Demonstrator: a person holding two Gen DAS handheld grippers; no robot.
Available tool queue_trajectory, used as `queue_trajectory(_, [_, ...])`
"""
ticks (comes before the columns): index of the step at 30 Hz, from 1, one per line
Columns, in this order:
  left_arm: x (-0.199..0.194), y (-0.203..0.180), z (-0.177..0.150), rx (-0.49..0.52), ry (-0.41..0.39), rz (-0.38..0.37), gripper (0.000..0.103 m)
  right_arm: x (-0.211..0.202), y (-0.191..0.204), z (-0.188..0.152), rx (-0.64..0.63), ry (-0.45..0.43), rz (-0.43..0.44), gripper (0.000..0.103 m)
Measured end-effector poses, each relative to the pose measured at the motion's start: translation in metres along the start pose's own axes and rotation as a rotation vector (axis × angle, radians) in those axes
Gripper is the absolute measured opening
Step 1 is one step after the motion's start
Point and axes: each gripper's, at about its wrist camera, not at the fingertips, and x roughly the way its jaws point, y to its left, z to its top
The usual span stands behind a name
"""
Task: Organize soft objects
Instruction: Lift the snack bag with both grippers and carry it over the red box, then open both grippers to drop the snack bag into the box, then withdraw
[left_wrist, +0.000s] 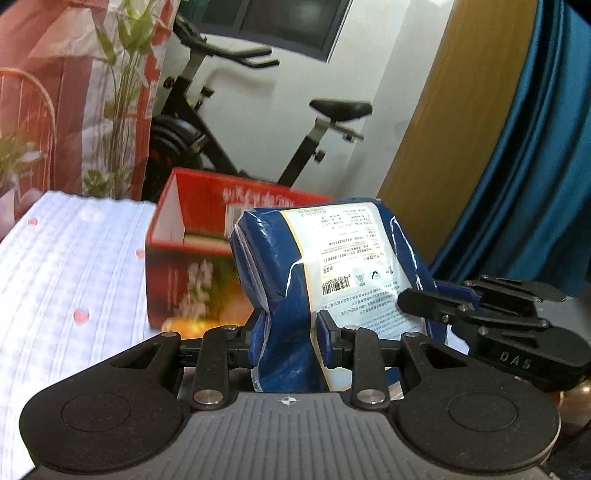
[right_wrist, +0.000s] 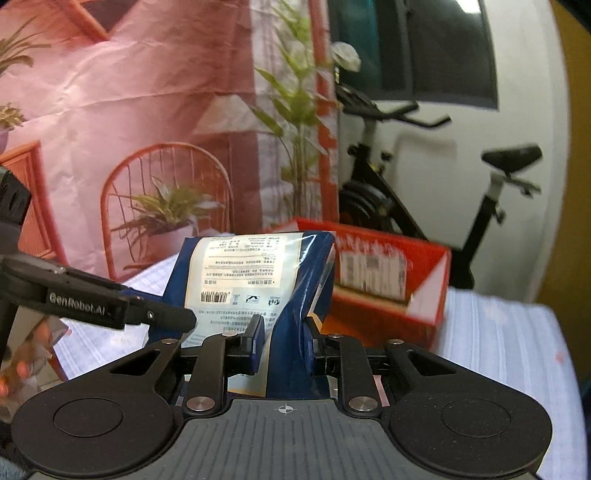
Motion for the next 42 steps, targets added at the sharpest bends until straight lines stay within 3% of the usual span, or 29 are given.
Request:
queue_trajectory(11, [0.042, 0.001, 0.09, 0.136, -0.142, 0.024, 0.032, 0.046, -0.014, 0.083, -0.188, -0.038, -0.069, 0.02])
queue_trajectory(18, [0.088, -0.001, 0.115, 0.211, -0.213, 0.063, 0.035, 0.094, -0.033, 0.105, -0.221, -0.063, -0.154, 0.02])
queue_trajectory(31, [0.164, 0.03, 0.102, 0.159, 0.091, 0.038, 0.035, 0.179, -0.08, 0.069, -0.061, 0.115, -0.139, 0.019])
queue_trajectory(35, [0.172, 0.04, 0.094, 0.158, 0.147, 0.024, 0.035, 0.189, -0.096, 0.061, 0.054, 0.156, -0.108, 0.019])
queue_trajectory(42, [0.177, 0.043, 0.085, 0.158, 0.2, 0.035, 0.035, 0.195, -0.103, 0.048, 0.119, 0.209, -0.111, 0.019])
